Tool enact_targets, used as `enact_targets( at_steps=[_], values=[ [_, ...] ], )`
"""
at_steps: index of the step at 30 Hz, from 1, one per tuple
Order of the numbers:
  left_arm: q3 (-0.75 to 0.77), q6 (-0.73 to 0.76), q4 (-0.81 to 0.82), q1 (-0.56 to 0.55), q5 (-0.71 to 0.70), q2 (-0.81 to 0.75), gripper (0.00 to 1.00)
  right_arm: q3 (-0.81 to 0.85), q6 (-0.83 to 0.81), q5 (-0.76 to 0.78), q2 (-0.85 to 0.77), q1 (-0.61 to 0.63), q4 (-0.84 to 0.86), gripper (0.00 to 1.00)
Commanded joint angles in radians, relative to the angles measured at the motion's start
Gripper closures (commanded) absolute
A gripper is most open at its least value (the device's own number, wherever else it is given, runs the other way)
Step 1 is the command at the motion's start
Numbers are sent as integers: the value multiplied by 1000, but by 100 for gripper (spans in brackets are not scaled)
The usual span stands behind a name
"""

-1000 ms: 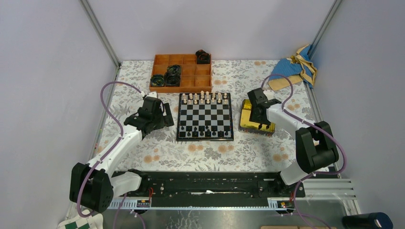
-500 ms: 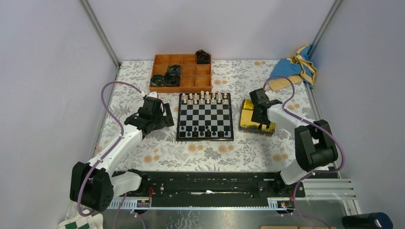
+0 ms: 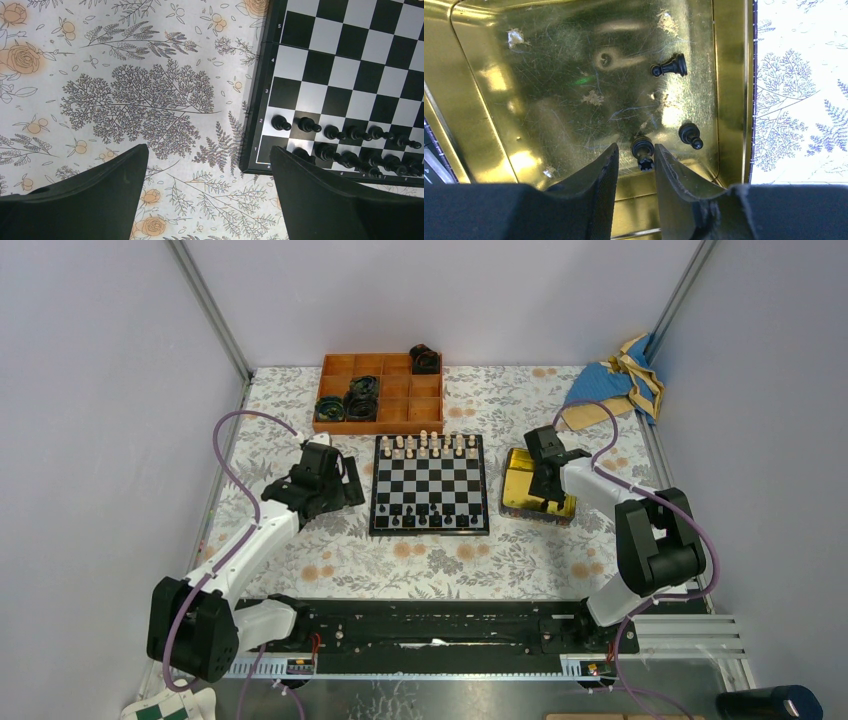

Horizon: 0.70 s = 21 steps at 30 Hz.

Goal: Set up the chess pieces on the board
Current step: Pick up the chess piece from the storage box.

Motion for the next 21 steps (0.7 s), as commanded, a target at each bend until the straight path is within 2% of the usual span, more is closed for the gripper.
enact_targets(
  at_steps=[1,9,16,21],
  values=[
    [28,21,21,9,-7,8,1,-10,14,-3,3,-7,16,62],
    [26,20,21,9,-4,9,1,-20,12,-5,3,-9,18,68],
    [26,20,21,9,-6,4,1,-19,10,-1,-3,-10,14,84],
    [27,20,17,9,-6,3,1,-10,2,0,-9,-9,7,91]
  ],
)
